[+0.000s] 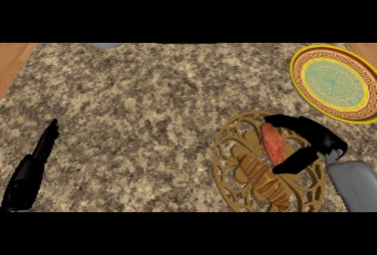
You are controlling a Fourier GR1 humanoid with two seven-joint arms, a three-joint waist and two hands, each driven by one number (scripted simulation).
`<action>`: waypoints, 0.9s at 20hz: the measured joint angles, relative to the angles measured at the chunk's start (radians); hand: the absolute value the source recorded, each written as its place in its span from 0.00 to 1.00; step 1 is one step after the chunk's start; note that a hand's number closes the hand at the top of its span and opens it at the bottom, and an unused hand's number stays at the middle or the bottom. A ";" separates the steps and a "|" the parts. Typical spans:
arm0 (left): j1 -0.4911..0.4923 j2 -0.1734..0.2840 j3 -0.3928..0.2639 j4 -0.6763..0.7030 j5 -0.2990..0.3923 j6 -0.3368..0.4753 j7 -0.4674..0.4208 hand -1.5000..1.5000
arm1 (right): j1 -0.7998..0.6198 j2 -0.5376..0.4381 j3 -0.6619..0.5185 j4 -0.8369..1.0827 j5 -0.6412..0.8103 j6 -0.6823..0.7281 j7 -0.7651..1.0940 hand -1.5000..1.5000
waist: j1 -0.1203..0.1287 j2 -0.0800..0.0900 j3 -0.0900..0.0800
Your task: Pick the sweet potato from the placemat and place it in the plate
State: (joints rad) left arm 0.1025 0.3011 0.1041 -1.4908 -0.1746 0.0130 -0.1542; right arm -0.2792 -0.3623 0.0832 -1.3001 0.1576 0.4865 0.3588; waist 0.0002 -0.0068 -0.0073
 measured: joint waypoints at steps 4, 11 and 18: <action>-0.016 -0.016 -0.001 -0.007 -0.027 0.009 0.023 0.50 | 0.014 0.014 -0.023 0.000 0.021 -0.009 -0.058 1.00 | -0.001 -0.001 -0.001; -0.038 -0.021 0.027 0.019 -0.035 -0.016 0.016 0.50 | 0.021 0.039 -0.046 0.001 0.085 -0.040 -0.111 1.00 | -0.001 0.000 0.000; -0.040 -0.026 0.027 0.013 -0.032 -0.017 -0.004 0.50 | -0.038 -0.339 -0.175 0.149 0.173 0.038 -0.341 1.00 | 0.021 0.031 0.014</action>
State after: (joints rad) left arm 0.0626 0.2756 0.1314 -1.4773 -0.2062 -0.0035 -0.1579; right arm -0.3174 -0.7017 -0.0916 -1.1508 0.3309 0.5244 0.0179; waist 0.0215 0.0237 0.0065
